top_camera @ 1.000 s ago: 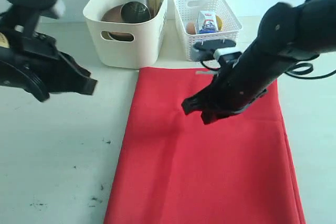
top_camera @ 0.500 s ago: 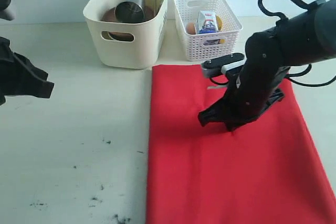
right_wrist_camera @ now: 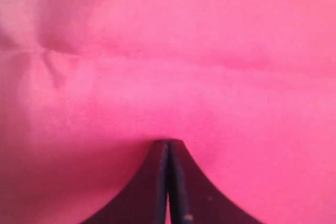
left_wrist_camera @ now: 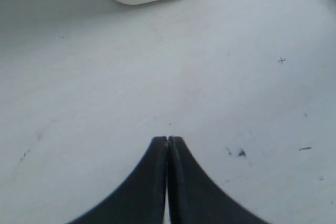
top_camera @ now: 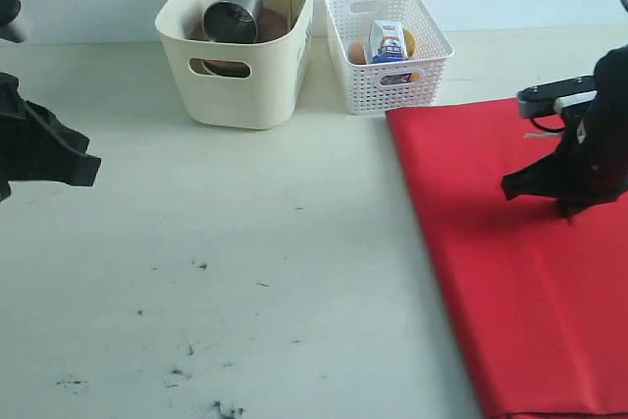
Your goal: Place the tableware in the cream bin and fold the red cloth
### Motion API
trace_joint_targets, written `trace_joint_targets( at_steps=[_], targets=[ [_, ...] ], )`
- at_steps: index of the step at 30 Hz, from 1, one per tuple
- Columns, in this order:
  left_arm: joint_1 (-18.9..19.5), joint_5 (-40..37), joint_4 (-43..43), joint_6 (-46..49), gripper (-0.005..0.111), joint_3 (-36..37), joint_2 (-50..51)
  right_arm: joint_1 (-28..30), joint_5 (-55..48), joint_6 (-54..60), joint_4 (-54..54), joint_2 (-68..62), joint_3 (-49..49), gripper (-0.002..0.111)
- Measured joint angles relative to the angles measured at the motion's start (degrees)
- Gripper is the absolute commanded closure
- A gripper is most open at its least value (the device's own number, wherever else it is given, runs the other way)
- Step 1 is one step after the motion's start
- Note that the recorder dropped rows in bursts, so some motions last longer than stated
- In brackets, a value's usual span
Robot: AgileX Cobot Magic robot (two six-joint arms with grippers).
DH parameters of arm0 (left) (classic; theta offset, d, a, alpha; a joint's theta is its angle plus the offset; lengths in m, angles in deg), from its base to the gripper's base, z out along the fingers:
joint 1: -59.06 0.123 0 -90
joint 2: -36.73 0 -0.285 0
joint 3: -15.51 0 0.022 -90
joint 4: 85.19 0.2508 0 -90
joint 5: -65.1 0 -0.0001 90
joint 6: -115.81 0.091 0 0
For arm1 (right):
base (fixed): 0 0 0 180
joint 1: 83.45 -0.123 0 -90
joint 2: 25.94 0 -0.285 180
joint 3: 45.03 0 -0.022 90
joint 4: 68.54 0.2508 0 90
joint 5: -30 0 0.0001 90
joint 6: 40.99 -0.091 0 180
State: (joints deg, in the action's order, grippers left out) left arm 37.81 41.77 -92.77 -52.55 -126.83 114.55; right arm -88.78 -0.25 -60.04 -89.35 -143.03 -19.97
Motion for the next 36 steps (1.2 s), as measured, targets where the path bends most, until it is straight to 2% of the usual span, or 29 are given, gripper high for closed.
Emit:
trace_joint_targets(
  at_steps=[5,9,12,18,22,28,33,36],
  targets=[
    [0.0,0.4,0.0,0.1,0.104,0.0,0.0,5.2,-2.4,-1.7,-1.5,0.5,-1.6,0.108],
    [0.0,0.5,0.0,0.1,0.104,0.0,0.0,6.5,-5.1,-1.8,0.2,3.2,-1.0,0.108],
    [0.0,0.5,-0.1,0.1,0.104,0.0,0.0,6.7,-5.3,0.6,7.5,7.9,-0.8,0.108],
    [0.0,1.2,-0.7,0.1,0.104,0.0,0.0,6.7,-1.6,20.5,29.1,15.4,2.8,0.108],
    [0.0,1.4,-1.2,0.1,0.104,0.0,0.0,6.7,3.5,25.1,34.0,13.6,8.2,0.108],
    [0.0,1.5,-1.2,0.1,0.104,0.0,0.0,6.7,9.2,25.0,31.2,6.3,10.0,0.108],
    [0.0,1.4,-1.3,0.1,0.104,0.0,0.0,6.8,16.8,12.5,17.9,4.1,9.4,0.108],
    [0.0,1.4,-1.3,0.1,0.104,0.0,0.0,6.8,18.0,11.3,15.6,3.7,8.0,0.108]
  ],
)
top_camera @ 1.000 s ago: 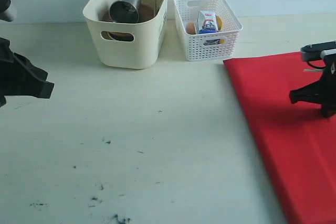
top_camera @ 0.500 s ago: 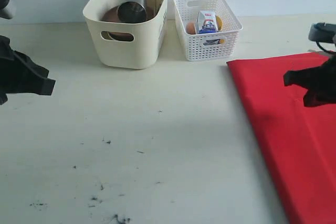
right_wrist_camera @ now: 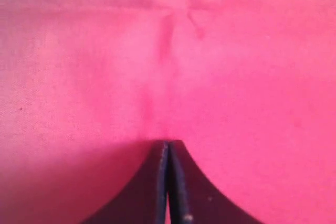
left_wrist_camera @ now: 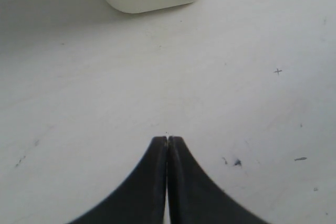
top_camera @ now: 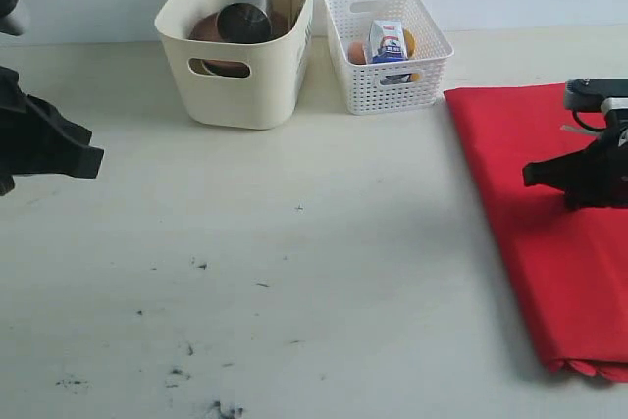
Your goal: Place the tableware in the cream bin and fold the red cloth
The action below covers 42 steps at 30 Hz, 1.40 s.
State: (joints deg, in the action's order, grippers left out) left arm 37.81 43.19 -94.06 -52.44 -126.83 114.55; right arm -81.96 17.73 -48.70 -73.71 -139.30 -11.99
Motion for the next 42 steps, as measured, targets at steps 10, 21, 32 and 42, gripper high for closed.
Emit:
trace_joint_targets(
  at_steps=[10,21,32,42],
  targets=[
    [0.0,-0.6,0.3,0.0,0.104,0.0,0.0,1.6,-9.6,-11.8,-6.0,5.4,-3.4,0.108],
    [0.0,-0.9,0.5,0.0,0.104,0.0,0.0,10.1,-7.7,-42.9,-32.5,4.9,5.1,0.108],
    [0.0,-0.9,0.5,0.0,0.104,0.0,0.0,10.6,9.5,-45.2,-34.1,-0.7,2.3,0.108],
    [0.0,-1.1,0.9,0.0,0.104,0.0,0.0,10.6,10.7,-44.0,-34.0,-8.4,-9.3,0.108]
  ],
)
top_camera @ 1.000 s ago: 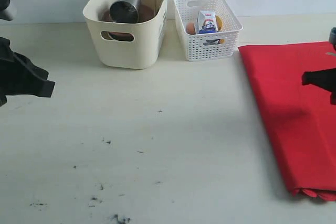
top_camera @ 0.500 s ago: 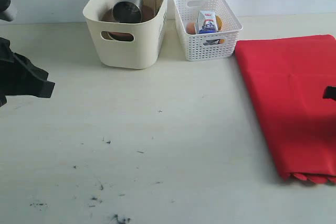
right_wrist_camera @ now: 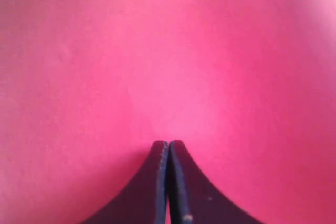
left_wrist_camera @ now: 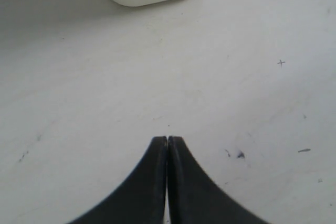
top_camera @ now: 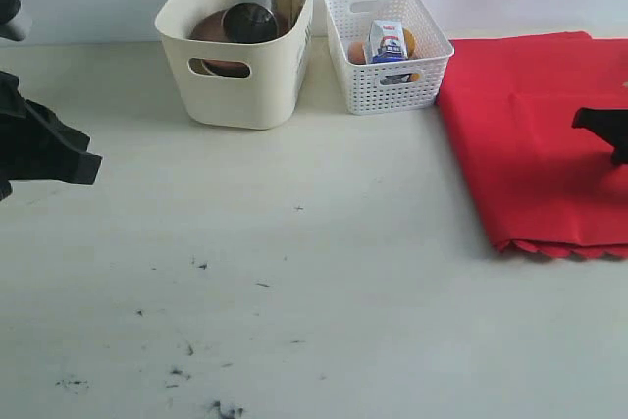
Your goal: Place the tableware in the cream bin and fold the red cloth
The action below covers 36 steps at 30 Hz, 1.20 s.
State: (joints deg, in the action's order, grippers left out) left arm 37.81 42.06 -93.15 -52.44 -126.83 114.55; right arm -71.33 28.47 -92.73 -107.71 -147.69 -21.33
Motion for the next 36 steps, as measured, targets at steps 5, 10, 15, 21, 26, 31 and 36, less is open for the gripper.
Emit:
trace_joint_targets(
  at_steps=[5,10,15,21,26,31,36],
  targets=[
    [0.0,0.0,0.0,0.0,0.104,0.0,0.0,-0.7,1.5,0.5,0.0,-4.2,-6.5,0.108],
    [0.0,-1.1,-0.7,0.0,0.104,0.0,0.0,-5.1,-3.0,0.7,0.7,-7.0,-12.1,0.108],
    [0.0,-2.2,-1.8,0.0,0.104,0.0,0.0,-5.4,-14.6,-1.8,2.6,-0.9,-9.7,0.108],
    [0.0,-2.1,-2.5,0.0,0.104,0.0,0.0,-5.4,-0.3,-3.7,3.2,-4.8,-7.0,0.108],
    [0.0,-2.0,-2.5,-0.1,0.104,0.0,0.0,-5.4,6.1,-3.7,3.2,-9.5,-11.7,0.108],
    [0.0,-2.0,-2.6,-0.1,0.104,0.0,0.0,-5.4,5.1,-3.8,3.2,-9.3,-12.4,0.108],
    [0.0,-1.1,-2.6,-0.1,0.104,0.0,0.0,-5.4,-1.0,-4.0,3.2,-4.2,-12.1,0.108]
  ],
)
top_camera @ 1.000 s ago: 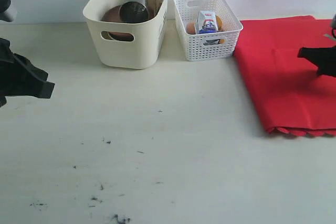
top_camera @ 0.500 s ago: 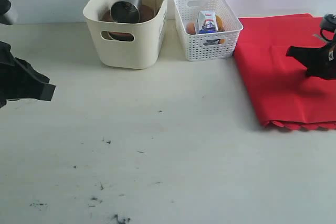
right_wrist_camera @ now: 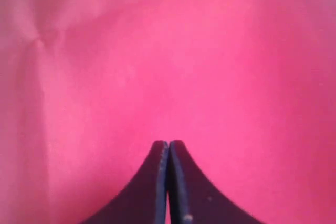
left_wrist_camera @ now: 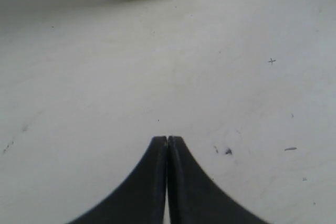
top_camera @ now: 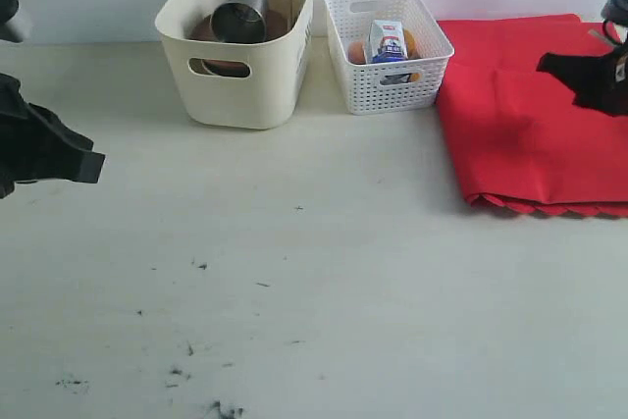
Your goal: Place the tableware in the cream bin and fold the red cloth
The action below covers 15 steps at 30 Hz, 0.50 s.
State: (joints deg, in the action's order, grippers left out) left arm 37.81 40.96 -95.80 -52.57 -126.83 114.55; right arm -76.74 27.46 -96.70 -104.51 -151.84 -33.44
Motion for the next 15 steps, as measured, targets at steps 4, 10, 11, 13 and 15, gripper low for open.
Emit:
trace_joint_targets(
  at_steps=[4,10,11,13,15],
  targets=[
    [0.0,1.7,-0.1,-1.6,0.104,0.1,-1.8,-0.1,-3.1,0.0,0.0,9.2,0.0,0.108],
    [0.0,4.2,-0.1,-2.2,0.104,0.5,-10.8,-1.0,-7.4,0.0,0.0,24.2,3.4,0.108],
    [0.0,4.5,-0.1,-2.3,0.104,0.8,-12.6,-1.1,-7.5,0.0,0.0,26.3,4.8,0.108],
    [0.0,5.1,-0.1,-2.3,0.104,1.6,-17.4,-1.6,-7.8,0.0,0.0,31.3,8.2,0.108],
    [0.0,5.8,-0.2,-2.5,0.104,3.0,-22.5,-2.4,-7.9,0.6,0.0,36.0,11.6,0.108]
  ],
)
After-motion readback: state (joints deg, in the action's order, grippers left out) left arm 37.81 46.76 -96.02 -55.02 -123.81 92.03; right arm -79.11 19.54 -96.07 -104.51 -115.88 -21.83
